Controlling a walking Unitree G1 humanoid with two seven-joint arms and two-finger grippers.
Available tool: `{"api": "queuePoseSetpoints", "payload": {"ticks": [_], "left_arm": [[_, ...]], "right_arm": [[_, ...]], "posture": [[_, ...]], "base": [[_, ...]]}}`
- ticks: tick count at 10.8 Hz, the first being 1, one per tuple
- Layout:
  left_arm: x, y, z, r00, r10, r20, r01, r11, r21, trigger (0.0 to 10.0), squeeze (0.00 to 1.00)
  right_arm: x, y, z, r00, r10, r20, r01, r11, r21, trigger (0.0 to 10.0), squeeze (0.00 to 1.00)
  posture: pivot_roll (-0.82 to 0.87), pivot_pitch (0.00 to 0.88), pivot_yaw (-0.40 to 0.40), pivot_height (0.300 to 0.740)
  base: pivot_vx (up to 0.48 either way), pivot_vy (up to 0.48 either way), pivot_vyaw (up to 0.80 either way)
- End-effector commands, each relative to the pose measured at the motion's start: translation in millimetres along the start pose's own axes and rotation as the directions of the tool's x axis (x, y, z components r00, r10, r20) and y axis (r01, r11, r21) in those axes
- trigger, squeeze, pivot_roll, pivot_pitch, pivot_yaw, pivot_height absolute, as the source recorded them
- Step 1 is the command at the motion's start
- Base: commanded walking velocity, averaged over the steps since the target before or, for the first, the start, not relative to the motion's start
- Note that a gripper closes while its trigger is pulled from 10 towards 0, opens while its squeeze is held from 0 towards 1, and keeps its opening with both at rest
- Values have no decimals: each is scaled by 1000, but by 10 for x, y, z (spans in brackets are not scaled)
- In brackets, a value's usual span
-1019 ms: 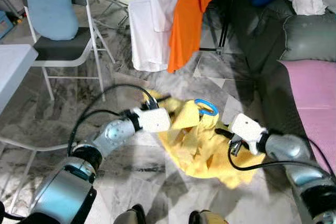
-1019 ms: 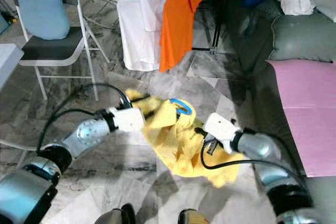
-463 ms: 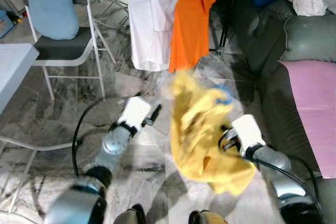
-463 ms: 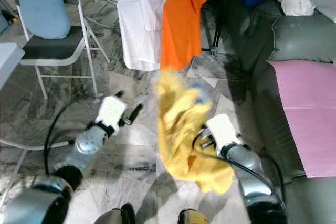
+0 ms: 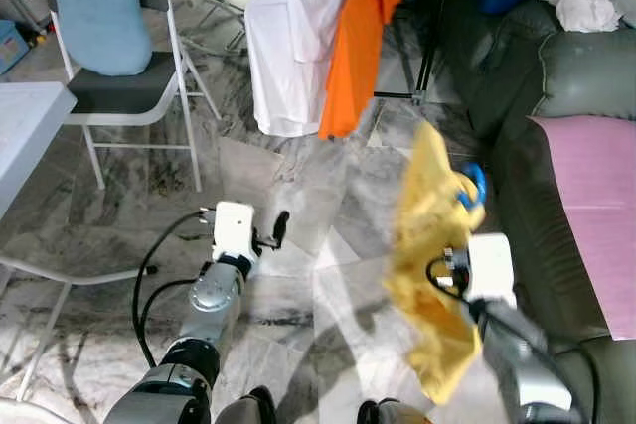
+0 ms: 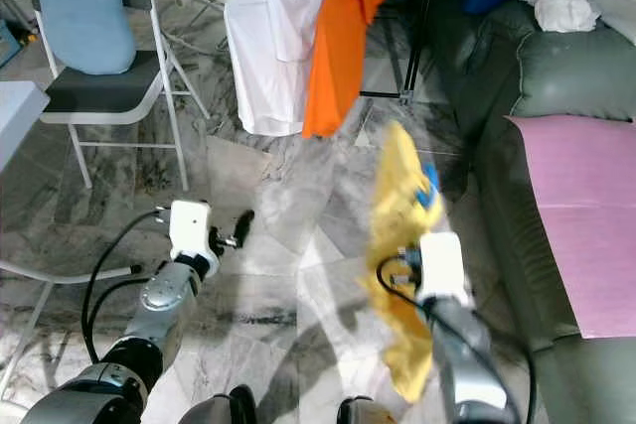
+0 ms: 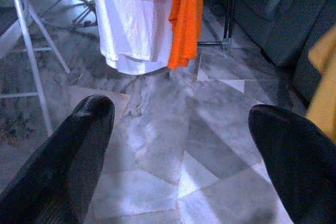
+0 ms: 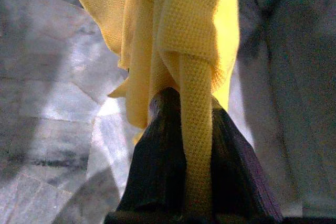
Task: Hang hanger
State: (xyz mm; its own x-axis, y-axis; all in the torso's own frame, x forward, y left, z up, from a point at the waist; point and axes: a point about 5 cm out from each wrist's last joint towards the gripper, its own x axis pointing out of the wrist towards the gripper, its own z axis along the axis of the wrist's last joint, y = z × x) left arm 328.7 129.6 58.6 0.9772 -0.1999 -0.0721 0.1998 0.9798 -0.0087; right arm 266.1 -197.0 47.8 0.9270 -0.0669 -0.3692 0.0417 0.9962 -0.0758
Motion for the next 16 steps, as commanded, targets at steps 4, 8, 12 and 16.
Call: {"api": "queuePoseSetpoints", "payload": {"ticks": [4,8,12,16], "left_arm": [[61,-79,90,999,-49,20,50,998,-28,10000,0],[53,-215,53,994,-106,8,106,993,-52,10000,0],[44,-273,26,992,-124,-2,124,990,-75,10000,0],[60,-334,39,990,-140,-4,139,987,-82,10000,0]], "right_arm": [[-45,33,185,998,-24,64,22,999,46,10000,0],[-80,75,171,998,-21,60,16,997,73,10000,0],[-59,37,185,998,-30,53,27,997,69,10000,0],[-21,-11,228,998,-14,63,11,999,53,10000,0]], "posture": [[-280,135,43,740],[-291,132,41,740],[-286,115,33,740],[-283,99,33,740]], "base": [[166,0,0],[433,0,0],[470,0,0],[469,0,0]]}}
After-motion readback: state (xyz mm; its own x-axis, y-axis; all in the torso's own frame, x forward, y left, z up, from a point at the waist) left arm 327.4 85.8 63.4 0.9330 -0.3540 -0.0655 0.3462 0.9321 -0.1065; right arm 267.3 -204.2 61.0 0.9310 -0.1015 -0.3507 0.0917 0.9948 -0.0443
